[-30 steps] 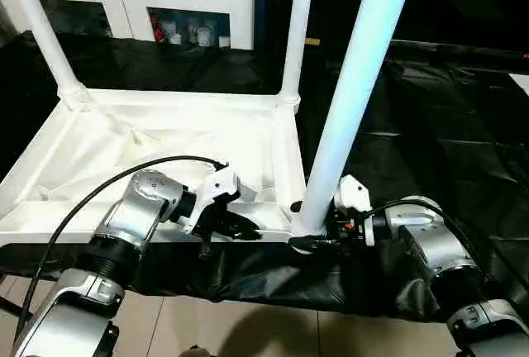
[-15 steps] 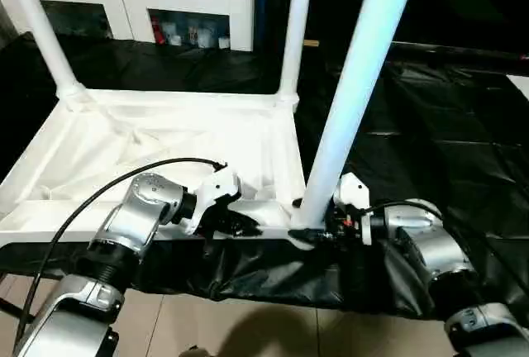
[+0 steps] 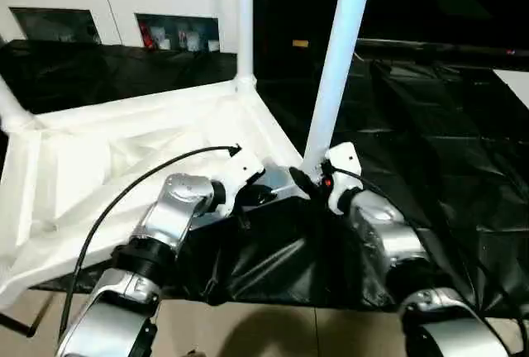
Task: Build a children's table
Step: Rotate leg to tighten
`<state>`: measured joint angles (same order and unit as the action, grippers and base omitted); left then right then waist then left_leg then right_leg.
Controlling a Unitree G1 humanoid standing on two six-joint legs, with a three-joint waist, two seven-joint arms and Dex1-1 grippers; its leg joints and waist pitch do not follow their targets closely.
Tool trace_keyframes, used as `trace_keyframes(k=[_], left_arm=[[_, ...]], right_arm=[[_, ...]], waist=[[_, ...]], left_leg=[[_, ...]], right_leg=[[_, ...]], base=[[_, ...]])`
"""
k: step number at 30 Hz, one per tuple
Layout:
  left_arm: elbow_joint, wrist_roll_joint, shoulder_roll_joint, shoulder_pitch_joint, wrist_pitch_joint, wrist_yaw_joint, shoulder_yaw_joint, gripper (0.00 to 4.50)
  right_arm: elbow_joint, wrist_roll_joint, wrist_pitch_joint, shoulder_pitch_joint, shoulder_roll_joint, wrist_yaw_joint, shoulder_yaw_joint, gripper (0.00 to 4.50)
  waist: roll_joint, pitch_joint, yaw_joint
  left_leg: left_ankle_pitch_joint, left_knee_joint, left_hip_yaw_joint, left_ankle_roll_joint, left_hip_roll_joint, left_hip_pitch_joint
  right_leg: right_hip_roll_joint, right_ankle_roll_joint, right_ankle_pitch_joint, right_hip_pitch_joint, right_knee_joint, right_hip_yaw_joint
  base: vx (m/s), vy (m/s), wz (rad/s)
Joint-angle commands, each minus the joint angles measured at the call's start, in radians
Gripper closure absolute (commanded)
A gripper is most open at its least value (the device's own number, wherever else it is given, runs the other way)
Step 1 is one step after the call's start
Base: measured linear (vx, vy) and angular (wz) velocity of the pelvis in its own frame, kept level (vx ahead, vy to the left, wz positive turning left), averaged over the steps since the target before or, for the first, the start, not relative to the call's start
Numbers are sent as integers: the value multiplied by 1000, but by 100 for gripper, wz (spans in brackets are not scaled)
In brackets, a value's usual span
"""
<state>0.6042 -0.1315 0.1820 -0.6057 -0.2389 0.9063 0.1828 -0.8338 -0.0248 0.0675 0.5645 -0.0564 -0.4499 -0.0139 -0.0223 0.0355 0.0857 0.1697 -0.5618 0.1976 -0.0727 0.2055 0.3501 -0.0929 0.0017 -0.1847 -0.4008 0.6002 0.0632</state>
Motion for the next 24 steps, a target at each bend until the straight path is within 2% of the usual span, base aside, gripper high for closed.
trace_keyframes(k=[1, 2, 3, 4, 7, 8, 9, 10, 11, 13, 14, 16, 17, 19, 20, 22, 24], left_arm=[[8, 50, -98, -28, 16, -68, 10, 450], [6, 52, -91, -27, 18, -62, 7, 450], [5, 53, -89, -27, 18, -60, 7, 450], [-1, 64, -67, -22, 27, -24, 6, 450], [-5, 73, -43, -17, 48, 23, 10, 450], [-8, 77, -31, -14, 54, 53, 13, 450], [-8, 77, -31, -14, 54, 53, 13, 450], [-16, 93, -8, -8, 69, 120, 15, 450], [-19, 98, -1, -7, 71, 143, 17, 450], [-25, 105, 10, -4, 74, 177, 20, 450], [-33, 113, 30, -2, 76, 237, 31, 450], [-37, 117, 55, -2, 81, 297, 44, 450], [-27, 117, 65, -7, 83, 321, 46, 450], [-27, 117, 65, -7, 83, 321, 46, 450], [-15, 122, 82, -15, 80, 371, 49, 450], [-14, 128, 89, -18, 74, 396, 50, 450], [-17, 135, 95, -20, 65, 417, 50, 450]], right_arm=[[-26, 9, -20, 6, 119, -70, -88, 115], [-20, -1, -32, 4, 118, -85, -82, 80], [-19, -2, -33, 4, 117, -88, -82, 69], [-1, -8, -37, -4, 98, -130, -88, 66], [17, -12, -31, -14, 69, -185, -98, 60], [23, -15, -23, -18, 51, -218, -102, 60], [23, -15, -23, -18, 51, -218, -102, 60], [40, -27, -10, -26, 13, -297, -109, 60], [46, -30, -2, -29, -1, -325, -113, 60], [56, -32, 12, -35, -21, -369, -120, 60], [81, -35, 37, -49, -62, -461, -141, 60], [112, -37, 63, -68, -110, -571, -167, 60], [122, -33, 73, -75, -137, -622, -183, 60], [122, -33, 73, -75, -137, -622, -183, 60], [145, -39, 70, -86, -179, -715, -205, 60], [159, -47, 62, -91, -197, -764, -213, 60], [170, -55, 55, -94, -208, -801, -219, 60]], waist=[[-16, -44, -1], [-14, -43, -1], [-14, -43, -1], [-8, -43, -2], [-10, -46, -3], [-10, -48, -1], [-10, -48, -1], [-6, -48, 0], [-8, -51, 1], [-6, -51, 0], [-2, -51, 1], [-4, -50, 8], [-3, -50, 9], [-1, -49, 11], [-11, -47, 15], [-9, -46, 21], [-11, -44, 24]], left_leg=[[295, 68, -15, 20, 24, -1], [301, 70, -16, 21, 24, -1], [301, 70, -16, 21, 24, -1], [310, 70, -15, 19, 24, -2], [297, 68, -15, 25, 23, 1], [270, 66, -13, 32, 23, 2], [270, 66, -13, 32, 23, 2], [256, 66, -13, 38, 23, 2], [246, 61, -10, 48, 22, 2], [219, 60, -9, 57, 23, 3], [215, 59, -8, 62, 24, 1], [217, 57, -8, 69, 25, 1], [217, 57, -6, 74, 28, 1], [229, 58, -5, 69, 30, -1], [246, 59, -5, 62, 31, -1], [257, 60, -7, 64, 32, 0], [267, 62, -8, 59, 32, 0]], right_leg=[[-53, -151, -355, 32, -88, -40], [-53, -149, -357, 33, -88, -40], [-52, -149, -356, 33, -87, -40], [-51, -151, -351, 31, -89, -41], [-51, -158, -317, 36, -85, -41], [-51, -171, -274, 39, -80, -41], [-51, -171, -274, 39, -80, -41], [-51, -180, -251, 40, -79, -41], [-49, -190, -222, 42, -75, -41], [-48, -209, -172, 43, -70, -40], [-48, -223, -163, 44, -69, -39], [-45, -225, -159, 47, -68, -38], [-45, -232, -149, 44, -66, -38], [-45, -240, -162, 42, -67, -37], [-47, -238, -196, 42, -71, -37], [-48, -227, -224, 43, -70, -38], [-51, -219, -251, 42, -73, -38]], base=[[0, 0, 0], [0, 0, 0], [0, 0, 0], [0, 0, 0], [0, 0, 0], [0, 0, 0], [0, 0, 0], [0, 0, 0], [0, 0, 0], [0, 0, 0], [0, 0, 0], [0, 0, 0], [0, 0, 0], [0, 0, 0], [0, 0, 0], [0, 0, 0], [0, 0, 0]])
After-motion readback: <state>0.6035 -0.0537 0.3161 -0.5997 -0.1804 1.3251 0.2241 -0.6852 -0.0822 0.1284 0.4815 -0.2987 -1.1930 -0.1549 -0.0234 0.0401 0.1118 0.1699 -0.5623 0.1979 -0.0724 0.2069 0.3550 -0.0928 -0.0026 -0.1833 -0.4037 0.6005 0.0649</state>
